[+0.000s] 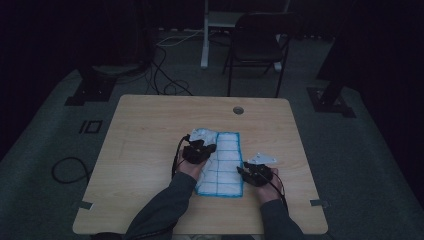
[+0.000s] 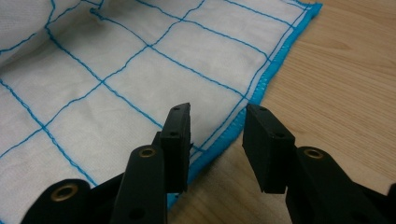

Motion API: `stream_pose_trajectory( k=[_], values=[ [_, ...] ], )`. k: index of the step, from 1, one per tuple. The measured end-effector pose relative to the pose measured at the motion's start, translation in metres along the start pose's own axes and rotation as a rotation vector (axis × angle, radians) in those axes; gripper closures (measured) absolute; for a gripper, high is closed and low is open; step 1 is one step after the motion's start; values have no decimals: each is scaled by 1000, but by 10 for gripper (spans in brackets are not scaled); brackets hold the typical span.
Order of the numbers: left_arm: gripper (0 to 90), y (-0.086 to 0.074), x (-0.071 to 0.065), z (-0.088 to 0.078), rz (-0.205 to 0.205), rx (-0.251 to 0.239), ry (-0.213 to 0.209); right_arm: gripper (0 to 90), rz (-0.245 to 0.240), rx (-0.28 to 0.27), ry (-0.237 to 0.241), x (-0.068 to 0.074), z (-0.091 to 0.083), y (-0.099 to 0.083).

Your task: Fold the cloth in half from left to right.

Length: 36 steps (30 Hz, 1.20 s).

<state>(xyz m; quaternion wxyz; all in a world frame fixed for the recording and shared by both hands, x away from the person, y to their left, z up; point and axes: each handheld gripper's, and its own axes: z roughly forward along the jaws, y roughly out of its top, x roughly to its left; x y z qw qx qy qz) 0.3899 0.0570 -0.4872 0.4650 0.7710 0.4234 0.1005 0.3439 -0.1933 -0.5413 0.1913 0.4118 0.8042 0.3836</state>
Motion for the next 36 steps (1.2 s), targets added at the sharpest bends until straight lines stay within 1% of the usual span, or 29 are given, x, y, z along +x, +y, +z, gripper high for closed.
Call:
stream_pose_trajectory(
  k=[5, 6, 15, 25, 29, 30, 34, 36],
  values=[
    [889, 2, -2, 2, 5, 1, -3, 619, 10, 0, -3, -1, -1, 0],
    [890, 4, -4, 4, 7, 0, -6, 619, 13, -1, -4, -2, -1, -1],
    [890, 12, -10, 8, 22, 2, -14, 620, 21, -3, -7, -4, -2, -1],
    [890, 19, -16, 17, 29, 9, -24, 620, 35, -10, -17, -9, -5, -2],
    [889, 21, -17, 19, 26, 9, -25, 620, 42, -10, -18, -10, -5, -2],
    [889, 25, -17, 21, 26, 6, -22, 620, 44, -11, -20, -11, -6, -2],
    [889, 28, -18, 23, 19, 3, -25, 620, 45, -10, -21, -11, -6, -2],
    [889, 29, -19, 29, 14, 19, -32, 620, 42, -6, -21, -11, -5, -3]
  ],
)
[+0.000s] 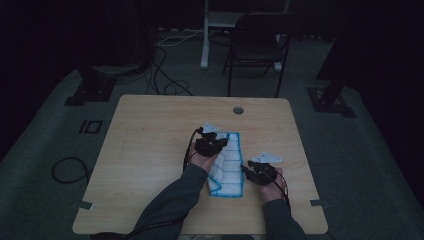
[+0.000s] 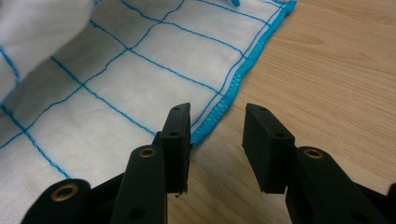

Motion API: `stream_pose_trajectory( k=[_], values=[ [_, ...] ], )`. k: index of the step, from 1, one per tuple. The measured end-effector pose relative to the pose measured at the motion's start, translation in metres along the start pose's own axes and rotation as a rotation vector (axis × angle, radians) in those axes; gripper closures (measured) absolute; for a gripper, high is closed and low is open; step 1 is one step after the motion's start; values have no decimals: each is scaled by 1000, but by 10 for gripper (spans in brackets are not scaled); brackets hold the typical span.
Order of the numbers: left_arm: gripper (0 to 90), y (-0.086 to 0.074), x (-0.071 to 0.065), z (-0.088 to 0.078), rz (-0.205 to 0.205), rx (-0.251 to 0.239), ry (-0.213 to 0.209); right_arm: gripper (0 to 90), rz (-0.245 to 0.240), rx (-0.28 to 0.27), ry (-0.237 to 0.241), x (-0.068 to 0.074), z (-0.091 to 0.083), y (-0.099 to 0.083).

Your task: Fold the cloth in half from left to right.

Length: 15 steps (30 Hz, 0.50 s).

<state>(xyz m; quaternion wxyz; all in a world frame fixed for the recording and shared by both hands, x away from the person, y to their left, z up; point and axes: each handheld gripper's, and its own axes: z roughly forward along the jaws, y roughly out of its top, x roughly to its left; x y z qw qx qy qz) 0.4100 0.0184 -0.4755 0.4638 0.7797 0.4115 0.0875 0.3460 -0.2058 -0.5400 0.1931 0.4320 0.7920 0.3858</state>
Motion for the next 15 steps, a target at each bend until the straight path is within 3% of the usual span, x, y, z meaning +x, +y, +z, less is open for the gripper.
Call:
stream_pose_trajectory(
  k=[5, 6, 11, 15],
  values=[
    [885, -4, -2, 9, 4, 29, -16, 620, 2, 0, -4, -1, 0, 0],
    [871, -8, -4, 15, 9, 56, -42, 620, 3, -1, -4, -1, 0, 0],
    [785, -11, -4, 13, 9, 56, -61, 620, 6, -5, -6, -2, -1, 0],
    [760, -15, 1, -14, 20, 28, -64, 620, 6, -7, -6, -2, -1, 0]
  ],
)
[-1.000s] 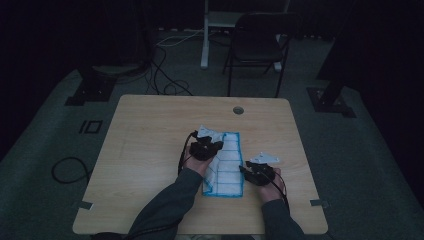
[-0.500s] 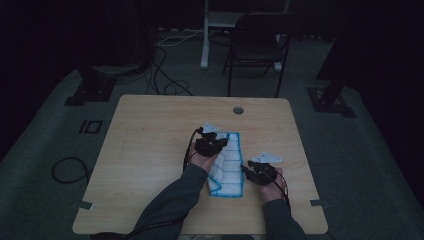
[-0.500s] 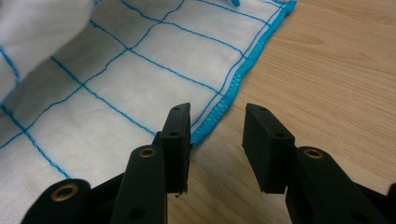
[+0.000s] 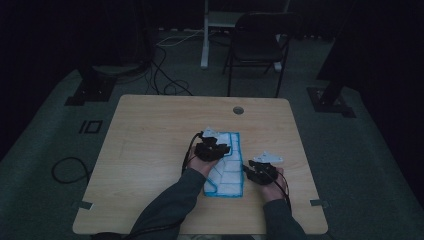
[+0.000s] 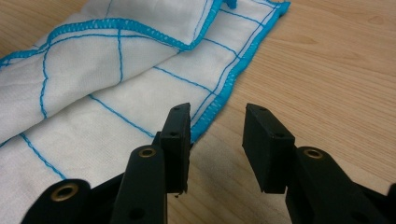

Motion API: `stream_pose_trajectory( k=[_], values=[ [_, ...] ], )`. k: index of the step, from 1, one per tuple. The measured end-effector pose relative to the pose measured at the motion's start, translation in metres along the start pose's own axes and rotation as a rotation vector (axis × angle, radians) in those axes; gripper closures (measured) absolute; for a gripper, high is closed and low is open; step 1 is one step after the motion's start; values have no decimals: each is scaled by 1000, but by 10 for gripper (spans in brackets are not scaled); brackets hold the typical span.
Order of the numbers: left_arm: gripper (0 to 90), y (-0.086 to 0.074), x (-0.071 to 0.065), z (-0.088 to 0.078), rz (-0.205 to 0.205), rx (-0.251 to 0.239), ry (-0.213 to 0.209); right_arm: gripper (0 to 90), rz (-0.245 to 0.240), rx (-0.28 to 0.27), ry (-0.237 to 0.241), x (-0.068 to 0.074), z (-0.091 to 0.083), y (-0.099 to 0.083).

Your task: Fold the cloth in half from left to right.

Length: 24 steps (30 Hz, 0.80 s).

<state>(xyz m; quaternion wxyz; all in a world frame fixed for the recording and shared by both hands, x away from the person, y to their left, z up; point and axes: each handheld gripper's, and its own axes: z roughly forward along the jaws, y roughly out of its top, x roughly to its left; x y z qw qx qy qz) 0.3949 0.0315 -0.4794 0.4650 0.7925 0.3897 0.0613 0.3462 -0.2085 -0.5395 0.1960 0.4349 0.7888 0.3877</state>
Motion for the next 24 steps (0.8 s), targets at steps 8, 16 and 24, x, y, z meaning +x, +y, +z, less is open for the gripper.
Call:
stream_pose_trajectory(
  k=[8, 16, 24],
  values=[
    [760, -21, 10, -22, -9, 1, 38, 619, -5, 1, -2, 1, 0, 0],
    [766, -45, 16, -21, -28, 47, 44, 619, -2, 1, -1, 0, 0, 0],
    [683, -67, 18, -15, -29, 94, 35, 615, -4, 1, 1, 1, 0, 0]
  ],
)
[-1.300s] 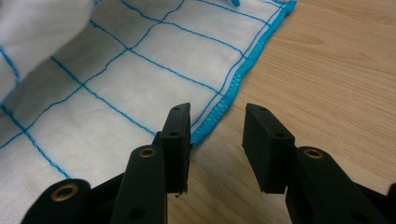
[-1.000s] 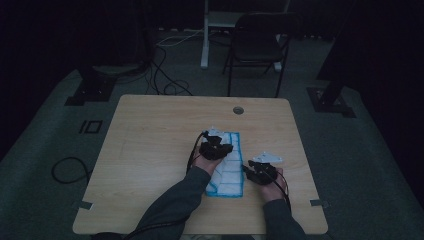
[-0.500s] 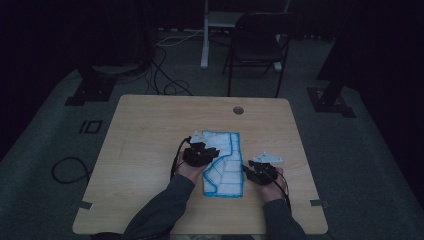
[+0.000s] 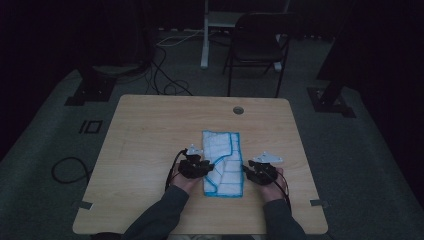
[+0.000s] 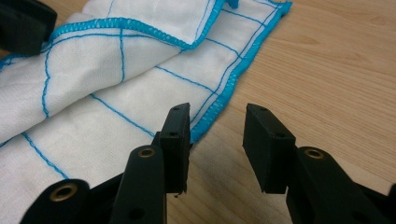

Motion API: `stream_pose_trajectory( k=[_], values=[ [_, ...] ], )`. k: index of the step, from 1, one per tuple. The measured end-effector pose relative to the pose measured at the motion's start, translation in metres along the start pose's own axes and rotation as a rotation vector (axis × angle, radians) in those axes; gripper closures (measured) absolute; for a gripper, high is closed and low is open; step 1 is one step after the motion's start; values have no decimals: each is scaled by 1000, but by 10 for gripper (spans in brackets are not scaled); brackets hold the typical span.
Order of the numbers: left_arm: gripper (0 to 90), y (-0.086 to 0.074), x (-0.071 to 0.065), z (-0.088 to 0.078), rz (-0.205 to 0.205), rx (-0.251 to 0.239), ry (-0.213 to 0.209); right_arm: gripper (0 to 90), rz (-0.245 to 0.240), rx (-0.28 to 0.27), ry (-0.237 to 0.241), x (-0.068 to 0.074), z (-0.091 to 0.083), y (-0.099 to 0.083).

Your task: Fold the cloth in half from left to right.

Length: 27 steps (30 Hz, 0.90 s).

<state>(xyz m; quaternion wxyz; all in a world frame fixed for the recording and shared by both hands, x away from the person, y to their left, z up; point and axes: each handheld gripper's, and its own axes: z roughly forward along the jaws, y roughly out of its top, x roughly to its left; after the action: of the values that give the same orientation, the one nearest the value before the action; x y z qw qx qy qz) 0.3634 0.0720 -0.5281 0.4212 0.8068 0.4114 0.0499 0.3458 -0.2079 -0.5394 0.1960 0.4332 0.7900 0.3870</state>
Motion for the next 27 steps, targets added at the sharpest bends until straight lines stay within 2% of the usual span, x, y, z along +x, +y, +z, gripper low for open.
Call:
stream_pose_trajectory(
  k=[5, 10, 14, 19, 23, 27],
  values=[
    [623, -2, 0, 4, -3, 16, -12, 614, -3, 5, 2, 1, 1, 0],
    [619, -5, -4, 7, -5, 30, -28, 612, 0, 2, 2, 0, 0, 0],
    [650, -5, -9, 8, 5, 31, -31, 610, 0, 1, 2, 0, 0, 0],
    [752, -1, -15, 8, 15, 30, -60, 606, -2, 1, 1, 0, 1, 0],
    [847, 4, -25, 9, 45, 22, -84, 603, -4, 0, 1, 0, 1, 0],
    [860, 11, -38, 10, 74, 13, -112, 603, 5, -3, -7, -2, -1, 0]
  ],
)
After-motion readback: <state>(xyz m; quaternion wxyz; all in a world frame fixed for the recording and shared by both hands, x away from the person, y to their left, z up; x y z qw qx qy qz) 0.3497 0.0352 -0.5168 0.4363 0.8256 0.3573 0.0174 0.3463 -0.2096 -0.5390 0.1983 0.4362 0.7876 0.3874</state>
